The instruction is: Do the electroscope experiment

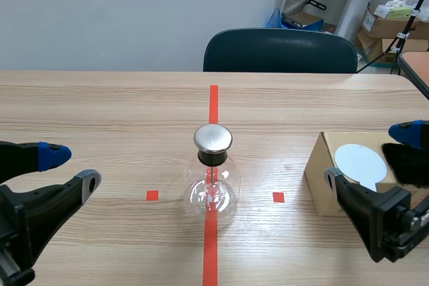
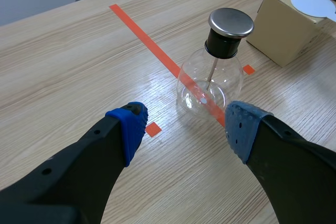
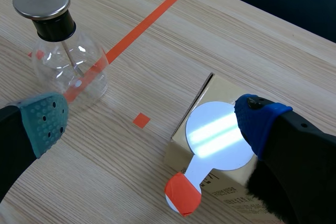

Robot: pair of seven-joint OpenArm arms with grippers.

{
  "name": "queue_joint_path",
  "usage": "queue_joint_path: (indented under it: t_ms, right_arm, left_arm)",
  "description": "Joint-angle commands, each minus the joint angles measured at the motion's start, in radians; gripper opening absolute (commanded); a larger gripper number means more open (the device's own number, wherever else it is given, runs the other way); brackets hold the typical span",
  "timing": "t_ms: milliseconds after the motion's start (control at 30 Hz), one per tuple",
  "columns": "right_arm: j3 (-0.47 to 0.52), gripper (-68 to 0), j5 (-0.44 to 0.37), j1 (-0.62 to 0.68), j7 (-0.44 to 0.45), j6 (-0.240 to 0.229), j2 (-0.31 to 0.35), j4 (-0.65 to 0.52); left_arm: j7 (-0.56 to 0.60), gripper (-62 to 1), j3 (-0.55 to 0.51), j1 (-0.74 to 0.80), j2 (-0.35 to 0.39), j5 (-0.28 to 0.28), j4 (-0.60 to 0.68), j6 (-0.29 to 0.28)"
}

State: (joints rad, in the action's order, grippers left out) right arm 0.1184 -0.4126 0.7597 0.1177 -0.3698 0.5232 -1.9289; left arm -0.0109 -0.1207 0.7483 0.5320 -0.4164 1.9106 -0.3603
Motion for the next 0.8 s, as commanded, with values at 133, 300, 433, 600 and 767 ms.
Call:
queue_joint_path:
  t_ms: [133,300,433,600,767]
  right_arm:
    - [0.006,0.4,-0.011,-0.009,0.019,0.003,-0.003,-0.005]
    - [0.006,0.4,-0.011,-0.009,0.019,0.003,-0.003,-0.005]
    - [0.006,0.4,-0.011,-0.009,0.019,0.003,-0.003,-0.005]
    - [0.006,0.4,-0.011,-0.009,0.018,0.003,-0.002,-0.005]
    - [0.006,0.4,-0.011,-0.011,0.031,0.003,-0.002,-0.005]
  left_arm:
    - [-0.016,-26.4,-0.003,0.002,-0.005,-0.006,0.014,0.032]
    - [-0.016,-26.4,-0.003,0.002,-0.005,-0.006,0.014,0.032]
    - [-0.016,-26.4,-0.003,0.002,-0.005,-0.006,0.014,0.032]
    - [-0.016,-26.4,-0.003,0.002,0.007,-0.006,0.014,0.032]
    - [-0.016,-26.4,-0.003,0.002,0.051,-0.006,0.014,0.032]
